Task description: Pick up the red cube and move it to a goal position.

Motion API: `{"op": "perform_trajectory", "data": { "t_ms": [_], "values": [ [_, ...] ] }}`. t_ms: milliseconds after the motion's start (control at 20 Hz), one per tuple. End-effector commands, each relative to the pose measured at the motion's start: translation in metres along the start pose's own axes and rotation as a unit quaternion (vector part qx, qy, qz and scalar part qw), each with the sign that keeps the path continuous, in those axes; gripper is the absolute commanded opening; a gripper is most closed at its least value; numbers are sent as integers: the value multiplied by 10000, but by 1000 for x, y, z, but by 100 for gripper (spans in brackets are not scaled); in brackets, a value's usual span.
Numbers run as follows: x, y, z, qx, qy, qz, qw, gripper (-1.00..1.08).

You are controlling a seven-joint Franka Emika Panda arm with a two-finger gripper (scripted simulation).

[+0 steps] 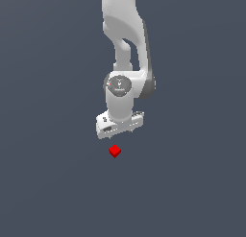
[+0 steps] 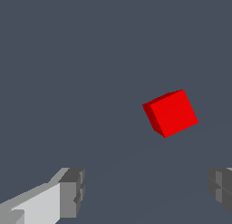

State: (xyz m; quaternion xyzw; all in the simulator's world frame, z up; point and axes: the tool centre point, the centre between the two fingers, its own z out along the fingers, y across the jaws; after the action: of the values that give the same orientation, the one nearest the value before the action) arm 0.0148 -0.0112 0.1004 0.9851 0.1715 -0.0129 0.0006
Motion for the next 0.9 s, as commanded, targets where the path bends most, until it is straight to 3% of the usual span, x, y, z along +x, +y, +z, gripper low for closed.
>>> {"op": "perform_trajectory", "data": {
  "t_ms": [0,450,850],
  "values": [
    [4,7,12,-5,19,-317,9995,100],
    [22,31,52,-26,82,-1414,9899,100],
    [36,42,74,-40,114,-2012,9795,100]
  ]
}}
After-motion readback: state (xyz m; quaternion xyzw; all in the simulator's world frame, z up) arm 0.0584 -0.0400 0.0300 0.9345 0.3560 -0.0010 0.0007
